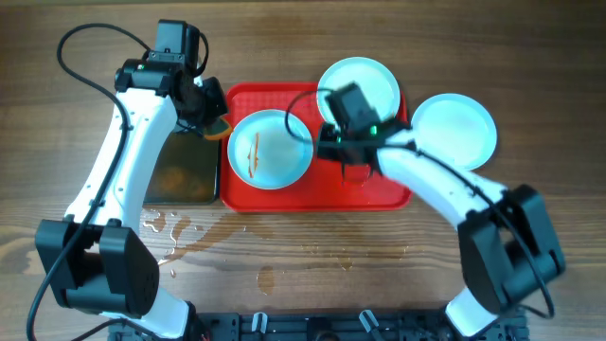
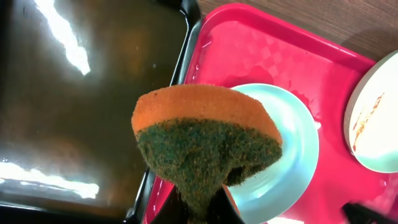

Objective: Clean dirty plates on tray and stack at the side
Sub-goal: 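Grasp the lower-right plate with right gripper and drag it left, then scrub the second plate with the sponge in the left gripper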

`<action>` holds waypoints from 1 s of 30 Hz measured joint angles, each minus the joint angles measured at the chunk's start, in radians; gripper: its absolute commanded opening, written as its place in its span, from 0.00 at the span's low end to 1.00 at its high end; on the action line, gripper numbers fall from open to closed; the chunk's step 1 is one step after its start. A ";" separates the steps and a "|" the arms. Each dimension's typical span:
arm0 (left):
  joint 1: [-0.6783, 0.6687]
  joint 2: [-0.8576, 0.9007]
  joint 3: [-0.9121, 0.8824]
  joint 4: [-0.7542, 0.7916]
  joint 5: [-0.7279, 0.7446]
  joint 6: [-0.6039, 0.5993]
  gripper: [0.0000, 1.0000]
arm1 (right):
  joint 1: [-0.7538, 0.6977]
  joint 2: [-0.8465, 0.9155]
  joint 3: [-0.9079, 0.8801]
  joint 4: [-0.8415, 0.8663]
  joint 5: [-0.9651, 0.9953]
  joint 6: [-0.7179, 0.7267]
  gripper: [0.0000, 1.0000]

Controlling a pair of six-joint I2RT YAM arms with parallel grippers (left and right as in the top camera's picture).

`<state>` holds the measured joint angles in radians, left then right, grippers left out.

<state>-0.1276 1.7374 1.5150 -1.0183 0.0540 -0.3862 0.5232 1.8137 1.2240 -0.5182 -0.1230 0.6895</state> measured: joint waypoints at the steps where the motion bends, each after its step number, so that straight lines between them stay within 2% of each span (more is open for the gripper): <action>1: 0.000 0.000 0.000 0.002 0.000 0.000 0.04 | -0.008 0.045 0.082 -0.050 -0.007 -0.040 0.30; 4: 0.000 0.000 0.000 0.001 0.000 0.000 0.04 | -0.009 0.172 0.216 -0.084 -0.054 -0.118 0.31; 8: 0.000 0.000 0.000 0.001 0.000 0.000 0.04 | -0.009 0.272 0.219 -0.095 -0.127 -0.146 0.31; 14: 0.000 0.000 0.000 0.001 0.000 0.000 0.04 | -0.009 0.279 0.219 -0.096 -0.133 -0.172 0.30; 15: 0.000 0.000 0.000 0.001 0.001 0.000 0.04 | -0.009 0.280 0.219 -0.096 -0.133 -0.172 0.26; 17: 0.000 0.000 0.000 0.004 0.008 0.000 0.04 | -0.009 0.291 0.219 -0.095 -0.147 -0.176 0.09; 18: 0.000 0.000 0.000 0.006 0.009 0.000 0.04 | -0.009 0.298 0.219 -0.096 -0.153 -0.174 0.04; 23: -0.007 0.000 -0.010 0.035 0.024 0.000 0.04 | -0.009 0.309 0.219 -0.099 -0.192 -0.172 0.04; 30: -0.094 0.009 -0.215 0.232 0.031 0.003 0.04 | -0.055 0.312 0.219 -0.133 -0.259 -0.179 0.04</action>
<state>-0.2214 1.7462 1.2999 -0.7864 0.0853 -0.3836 0.4683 2.1262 1.4429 -0.6510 -0.3820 0.5102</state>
